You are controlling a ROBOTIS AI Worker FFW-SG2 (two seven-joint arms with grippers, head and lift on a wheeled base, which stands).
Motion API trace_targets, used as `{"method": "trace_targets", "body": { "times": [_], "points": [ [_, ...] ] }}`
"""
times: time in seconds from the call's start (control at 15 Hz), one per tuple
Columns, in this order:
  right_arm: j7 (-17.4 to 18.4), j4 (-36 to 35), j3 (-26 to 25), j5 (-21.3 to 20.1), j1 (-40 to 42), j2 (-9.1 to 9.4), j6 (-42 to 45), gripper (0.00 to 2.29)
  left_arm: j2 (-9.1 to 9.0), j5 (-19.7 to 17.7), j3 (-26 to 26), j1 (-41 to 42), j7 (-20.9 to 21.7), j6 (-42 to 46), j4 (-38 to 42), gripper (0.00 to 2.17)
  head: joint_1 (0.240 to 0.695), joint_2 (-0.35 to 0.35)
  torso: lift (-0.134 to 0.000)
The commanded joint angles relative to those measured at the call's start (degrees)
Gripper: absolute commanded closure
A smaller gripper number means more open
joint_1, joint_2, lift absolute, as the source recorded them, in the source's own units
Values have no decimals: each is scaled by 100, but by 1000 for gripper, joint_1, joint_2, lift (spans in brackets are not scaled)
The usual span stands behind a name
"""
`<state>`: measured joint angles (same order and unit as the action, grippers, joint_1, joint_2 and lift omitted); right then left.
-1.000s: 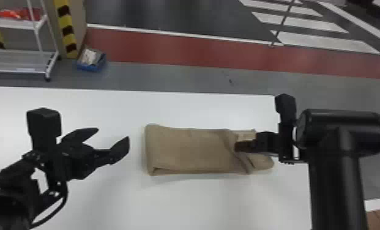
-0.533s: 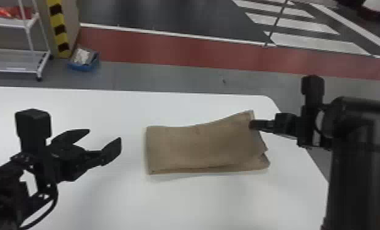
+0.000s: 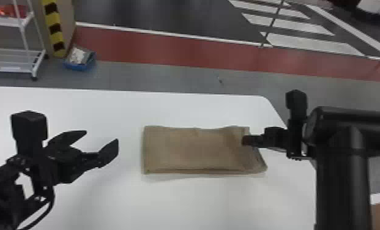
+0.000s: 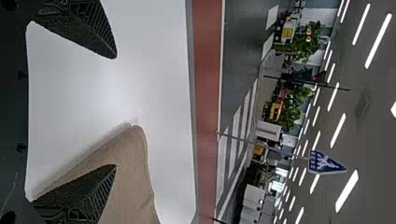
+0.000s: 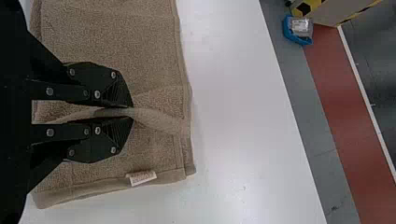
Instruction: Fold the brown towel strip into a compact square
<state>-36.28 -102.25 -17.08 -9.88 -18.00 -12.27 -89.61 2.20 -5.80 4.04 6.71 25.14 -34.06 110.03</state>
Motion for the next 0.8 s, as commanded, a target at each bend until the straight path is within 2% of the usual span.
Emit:
{"method": "trace_targets", "body": {
  "times": [0.0,0.07,0.13,0.4,0.73],
  "points": [
    [-1,-67,-68,-40,69,-21,-47,782,0,0,35,-3,0,0,1,43,695,-291,-124],
    [-1,-163,-138,-58,157,-21,-47,232,0,9,35,-3,0,0,1,43,695,-295,-124],
    [-1,-242,-243,-58,236,-48,-47,16,0,9,35,-3,0,0,1,43,695,-299,-124],
    [-45,-418,-551,48,473,-127,-47,29,0,9,35,-3,0,0,-8,43,695,-333,-124],
    [-54,-269,-507,-67,570,-153,-47,43,0,9,35,6,9,0,-17,43,695,-350,-124]
  ]
}}
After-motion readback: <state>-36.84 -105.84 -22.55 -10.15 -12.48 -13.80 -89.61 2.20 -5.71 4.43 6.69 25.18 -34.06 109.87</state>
